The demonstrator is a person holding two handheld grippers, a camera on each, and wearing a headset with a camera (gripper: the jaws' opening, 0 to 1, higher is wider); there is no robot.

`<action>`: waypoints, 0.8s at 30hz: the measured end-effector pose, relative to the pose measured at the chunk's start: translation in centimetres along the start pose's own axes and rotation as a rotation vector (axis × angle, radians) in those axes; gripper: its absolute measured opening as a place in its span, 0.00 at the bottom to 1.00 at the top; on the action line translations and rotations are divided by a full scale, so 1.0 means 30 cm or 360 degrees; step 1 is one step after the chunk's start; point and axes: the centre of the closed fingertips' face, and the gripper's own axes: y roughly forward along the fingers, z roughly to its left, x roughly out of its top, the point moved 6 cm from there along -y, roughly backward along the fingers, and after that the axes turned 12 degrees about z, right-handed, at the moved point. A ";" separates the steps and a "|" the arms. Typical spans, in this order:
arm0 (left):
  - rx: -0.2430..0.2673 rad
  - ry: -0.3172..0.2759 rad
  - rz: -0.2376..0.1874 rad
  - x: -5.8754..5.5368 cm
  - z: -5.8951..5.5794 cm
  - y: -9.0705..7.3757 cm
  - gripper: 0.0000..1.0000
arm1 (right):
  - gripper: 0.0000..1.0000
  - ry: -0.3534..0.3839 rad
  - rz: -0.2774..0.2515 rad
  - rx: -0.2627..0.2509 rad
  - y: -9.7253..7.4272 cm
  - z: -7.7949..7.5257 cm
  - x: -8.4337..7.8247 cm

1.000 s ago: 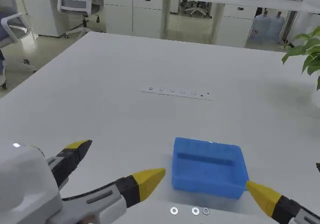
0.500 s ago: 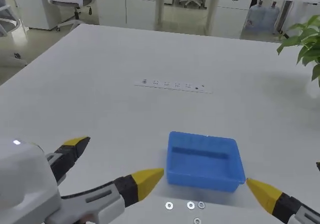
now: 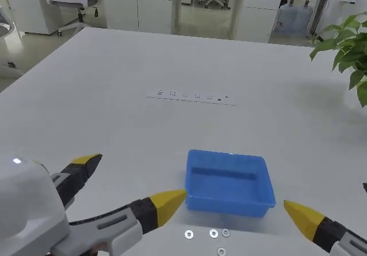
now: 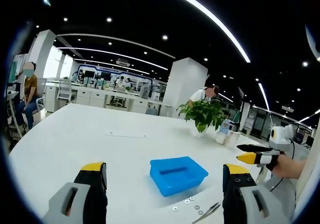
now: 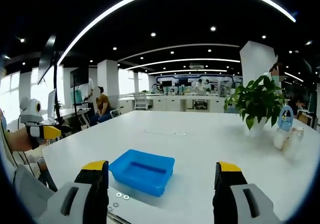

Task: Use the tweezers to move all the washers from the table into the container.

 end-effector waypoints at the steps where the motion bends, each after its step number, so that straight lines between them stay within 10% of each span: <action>1: 0.0003 -0.0002 0.0001 -0.001 0.002 0.000 0.99 | 0.86 0.0000 0.0003 0.0001 0.001 0.002 -0.001; 24: 0.0008 -0.0012 -0.0015 0.003 0.002 -0.006 0.99 | 0.86 0.0005 0.0010 -0.0003 -0.004 -0.006 -0.010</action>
